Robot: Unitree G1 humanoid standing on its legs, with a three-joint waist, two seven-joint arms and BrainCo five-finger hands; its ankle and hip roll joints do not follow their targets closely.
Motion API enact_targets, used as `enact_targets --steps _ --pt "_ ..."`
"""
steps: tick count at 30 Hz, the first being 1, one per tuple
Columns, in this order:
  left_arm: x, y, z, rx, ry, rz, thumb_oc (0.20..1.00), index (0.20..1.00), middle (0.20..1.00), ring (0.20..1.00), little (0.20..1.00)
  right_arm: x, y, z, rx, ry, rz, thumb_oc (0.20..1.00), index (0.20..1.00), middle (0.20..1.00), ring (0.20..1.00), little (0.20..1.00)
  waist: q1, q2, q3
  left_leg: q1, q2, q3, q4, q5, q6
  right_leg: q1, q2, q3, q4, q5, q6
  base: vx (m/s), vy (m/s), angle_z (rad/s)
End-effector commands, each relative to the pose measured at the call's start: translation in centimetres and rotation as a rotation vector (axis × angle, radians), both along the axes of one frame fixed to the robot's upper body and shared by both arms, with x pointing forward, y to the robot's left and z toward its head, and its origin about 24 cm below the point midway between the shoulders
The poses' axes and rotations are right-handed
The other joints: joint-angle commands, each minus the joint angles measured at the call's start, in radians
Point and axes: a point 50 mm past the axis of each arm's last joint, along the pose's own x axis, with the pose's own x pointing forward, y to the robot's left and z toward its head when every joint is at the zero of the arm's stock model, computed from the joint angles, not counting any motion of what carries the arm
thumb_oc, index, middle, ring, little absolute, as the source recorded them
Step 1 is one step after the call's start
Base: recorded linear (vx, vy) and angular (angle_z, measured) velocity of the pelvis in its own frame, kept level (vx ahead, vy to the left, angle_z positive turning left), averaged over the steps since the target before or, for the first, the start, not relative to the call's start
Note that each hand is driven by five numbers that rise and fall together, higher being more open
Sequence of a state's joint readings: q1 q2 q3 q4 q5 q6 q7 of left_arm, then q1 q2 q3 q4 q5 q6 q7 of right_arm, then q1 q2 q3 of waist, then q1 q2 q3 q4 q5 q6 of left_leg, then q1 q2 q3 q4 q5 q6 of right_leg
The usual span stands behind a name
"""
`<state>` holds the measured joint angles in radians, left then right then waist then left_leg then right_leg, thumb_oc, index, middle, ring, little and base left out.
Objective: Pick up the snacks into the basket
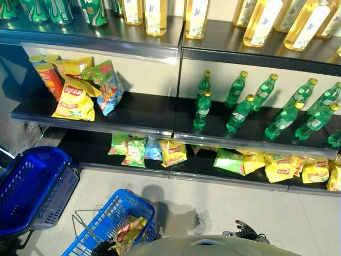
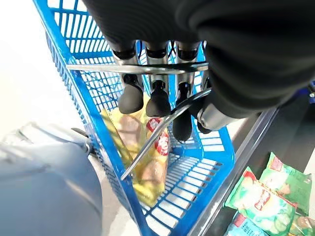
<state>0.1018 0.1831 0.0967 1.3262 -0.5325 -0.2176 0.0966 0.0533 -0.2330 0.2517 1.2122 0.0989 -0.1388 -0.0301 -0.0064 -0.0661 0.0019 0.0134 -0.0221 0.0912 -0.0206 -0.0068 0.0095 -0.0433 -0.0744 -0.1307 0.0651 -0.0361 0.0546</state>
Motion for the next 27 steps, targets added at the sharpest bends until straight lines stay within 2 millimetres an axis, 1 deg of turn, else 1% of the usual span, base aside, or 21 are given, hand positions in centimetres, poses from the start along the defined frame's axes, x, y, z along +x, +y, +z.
enact_targets --steps 1,3,6,9,10,12,13,14,15,16,17,18,19,20,21,22,23,24,25,26,27 --pt "1.5 -0.1 0.2 0.014 -0.044 -0.014 0.2 0.2 0.2 0.2 0.2 2.0 0.0 0.4 -0.02 -0.056 -0.004 1.0 1.0 1.0 1.0 1.0 0.006 -0.016 -0.008 -0.027 -0.054 -0.011 0.062 -0.044 0.042 -0.032 0.06 -0.006 0.056 0.059 0.041 -0.09 -0.048 -0.19" --pt "2.3 0.1 0.3 0.024 -0.065 -0.009 0.2 0.2 0.2 0.2 0.2 2.2 -0.1 0.4 -0.016 -0.063 -0.043 1.0 1.0 1.0 1.0 1.0 0.003 -0.001 0.0 -0.033 -0.042 -0.017 0.064 -0.036 0.041 -0.047 0.042 -0.001 0.089 0.054 0.049 -0.1 -0.086 -0.09" --pt "3.3 0.5 0.6 0.044 -0.084 -0.015 0.2 0.2 0.2 0.2 0.2 2.4 0.0 0.4 -0.006 -0.066 -0.081 1.0 1.0 1.0 1.0 1.0 0.001 0.022 0.002 -0.044 -0.014 -0.045 0.058 -0.022 0.032 -0.049 -0.007 0.043 0.104 0.061 0.047 -0.1 -0.186 0.03" --pt "3.6 0.8 0.7 0.062 -0.078 -0.024 0.2 0.2 0.2 0.2 0.2 2.5 0.0 0.4 -0.032 -0.055 -0.057 1.0 1.0 1.0 1.0 1.0 0.009 0.035 -0.005 -0.045 0.023 -0.076 0.053 -0.023 0.017 -0.042 -0.112 0.062 0.083 0.126 0.06 -0.06 -0.276 0.17" --pt "3.6 0.7 0.7 0.062 -0.079 -0.021 0.2 0.2 0.2 0.2 0.2 2.7 0.1 0.4 -0.041 -0.055 -0.033 1.0 1.0 1.0 1.0 1.0 0.009 0.035 -0.004 -0.043 0.031 -0.078 0.058 -0.027 0.013 -0.035 -0.133 0.061 0.073 0.137 0.065 -0.03 -0.198 0.13" --pt "3.6 0.7 0.7 0.062 -0.079 -0.021 0.2 0.2 0.2 0.2 0.2 2.7 0.1 0.4 -0.041 -0.055 -0.032 1.0 1.0 1.0 1.0 1.0 0.009 0.035 -0.002 -0.041 0.031 -0.079 0.059 -0.028 0.013 -0.032 -0.133 0.06 0.072 0.137 0.065 0.0 -0.044 0.02" --pt "3.6 0.7 0.7 0.062 -0.079 -0.021 0.2 0.2 0.2 0.2 0.2 2.7 0.1 0.4 -0.041 -0.055 -0.032 1.0 1.0 1.0 1.0 1.0 0.009 0.035 -0.002 -0.041 0.031 -0.079 0.059 -0.028 0.013 -0.032 -0.133 0.06 0.072 0.137 0.065 -0.04 -0.501 -0.1" --pt "2.7 1.2 0.7 0.081 -0.051 0.007 0.2 0.2 0.2 0.2 0.2 3.0 0.3 0.4 -0.088 -0.042 0.085 1.0 1.0 1.0 1.0 1.0 0.019 0.009 -0.008 -0.044 0.089 -0.071 0.06 -0.02 -0.019 -0.01 -0.135 0.069 0.032 0.109 0.085 -0.04 -0.503 -0.11" --pt "2.7 1.2 0.7 0.081 -0.051 0.007 0.2 0.2 0.2 0.2 0.2 3.0 0.3 0.4 -0.088 -0.041 0.086 1.0 1.0 1.0 1.0 1.0 0.02 0.009 -0.008 -0.042 0.09 -0.07 0.059 -0.02 -0.02 -0.009 -0.134 0.07 0.032 0.109 0.085 -0.1 -0.837 -0.18" --pt "2.2 1.8 0.8 0.097 -0.034 0.035 0.2 0.2 0.2 0.2 0.2 3.3 0.8 0.4 -0.107 -0.038 0.15 1.0 1.0 1.0 1.0 1.0 0.028 -0.003 -0.009 -0.044 0.141 -0.064 0.042 0.007 -0.046 -0.004 -0.101 0.058 0.006 0.058 0.085 -0.08 -0.522 -0.32" --pt "2.0 1.9 0.8 0.099 -0.029 0.059 0.2 0.2 0.2 0.2 0.2 3.7 1.2 0.5 -0.103 -0.048 0.175 1.0 1.0 1.0 1.0 1.0 0.028 -0.004 -0.008 -0.048 0.171 -0.066 0.032 0.033 -0.059 -0.009 -0.08 0.062 0.006 0.049 0.077 -0.13 -0.705 -0.38" --pt "1.9 2.0 0.8 0.1 -0.03 0.082 0.2 0.2 0.2 0.2 0.2 3.8 1.1 0.5 -0.091 -0.05 0.167 1.0 1.0 1.0 1.0 1.0 0.026 -0.006 -0.002 -0.057 0.205 -0.071 0.026 0.062 -0.072 -0.015 -0.051 0.066 0.01 0.041 0.069 -0.11 -0.556 -0.45" --pt "1.6 1.7 0.6 0.089 -0.025 0.099 0.2 0.2 0.2 0.2 0.2 4.0 1.0 0.6 -0.088 -0.061 0.157 1.0 1.0 1.0 1.0 1.0 0.023 -0.006 0.0 -0.06 0.23 -0.073 0.015 0.079 -0.077 -0.017 -0.026 0.064 0.004 0.033 0.062 -0.11 -0.498 -0.31" --pt "1.3 1.4 0.5 0.078 -0.013 0.088 0.2 0.2 0.2 0.2 0.2 4.4 0.7 0.8 -0.105 -0.074 0.181 1.0 1.0 1.0 1.0 1.0 0.022 -0.007 0.003 -0.063 0.24 -0.076 0.01 0.088 -0.076 -0.015 -0.009 0.066 -0.007 0.032 0.053 -0.07 -0.464 -0.31" --pt "0.6 0.4 0.1 0.056 0.019 0.06 0.2 0.2 0.2 0.2 0.2 4.7 0.5 1.0 -0.126 -0.088 0.2 1.0 1.0 1.0 1.0 1.0 0.02 -0.007 0.007 -0.07 0.245 -0.079 0.017 0.097 -0.073 -0.014 0.006 0.073 -0.017 0.036 0.044 -0.06 -0.369 -0.18" --pt "0.7 -0.1 0.0 0.047 0.024 0.048 0.2 0.2 0.2 0.2 0.2 4.9 0.3 1.1 -0.128 -0.092 0.197 1.0 1.0 1.0 1.0 1.0 0.02 -0.008 0.013 -0.082 0.236 -0.089 0.038 0.096 -0.067 -0.017 0.011 0.077 -0.02 0.04 0.04 -0.07 -0.343 -0.16" --pt "0.9 -0.5 -0.1 0.032 0.015 0.062 0.2 0.2 0.2 0.2 0.2 5.0 0.0 1.2 -0.132 -0.092 0.18 1.0 1.0 1.0 1.0 1.0 0.024 -0.012 0.025 -0.095 0.199 -0.117 0.087 0.078 -0.057 -0.019 0.017 0.083 -0.025 0.046 0.033 -0.09 -0.284 -0.3" --pt "0.9 -0.8 -0.2 0.013 0.009 0.088 0.2 0.2 0.2 0.2 0.2 5.0 -0.3 1.2 -0.139 -0.086 0.167 1.0 1.0 1.0 1.0 1.0 0.025 -0.017 0.029 -0.1 0.153 -0.122 0.12 0.044 -0.043 -0.019 0.019 0.083 -0.035 0.053 0.029 -0.08 -0.293 -0.37" --pt "1.0 -1.2 -0.3 -0.006 0.007 0.097 0.2 0.2 0.2 0.2 0.2 4.7 -0.5 1.1 -0.137 -0.071 0.156 1.0 1.0 1.0 1.0 1.0 0.019 -0.021 0.024 -0.097 0.106 -0.079 0.135 -0.002 -0.023 -0.022 0.018 0.075 -0.04 0.058 0.025 -0.05 -0.238 -0.48" --pt "1.0 -1.5 -0.4 -0.022 0.015 0.075 0.2 0.2 0.2 0.2 0.2 4.4 -0.6 1.0 -0.136 -0.056 0.16 1.0 1.0 1.0 1.0 1.0 0.015 -0.02 0.022 -0.097 0.071 -0.031 0.151 -0.037 -0.008 -0.02 0.019 0.068 -0.044 0.061 0.026 -0.03 -0.205 -0.19" --pt "1.1 -2.0 -0.5 -0.036 0.02 0.044 0.2 0.2 0.2 0.2 0.2 3.7 -0.8 0.8 -0.138 -0.03 0.159 1.0 1.0 1.0 1.0 1.0 0.006 -0.013 0.017 -0.091 0.043 0.047 0.158 -0.064 0.012 -0.017 0.024 0.05 -0.046 0.063 0.027 -0.01 -0.134 0.04"
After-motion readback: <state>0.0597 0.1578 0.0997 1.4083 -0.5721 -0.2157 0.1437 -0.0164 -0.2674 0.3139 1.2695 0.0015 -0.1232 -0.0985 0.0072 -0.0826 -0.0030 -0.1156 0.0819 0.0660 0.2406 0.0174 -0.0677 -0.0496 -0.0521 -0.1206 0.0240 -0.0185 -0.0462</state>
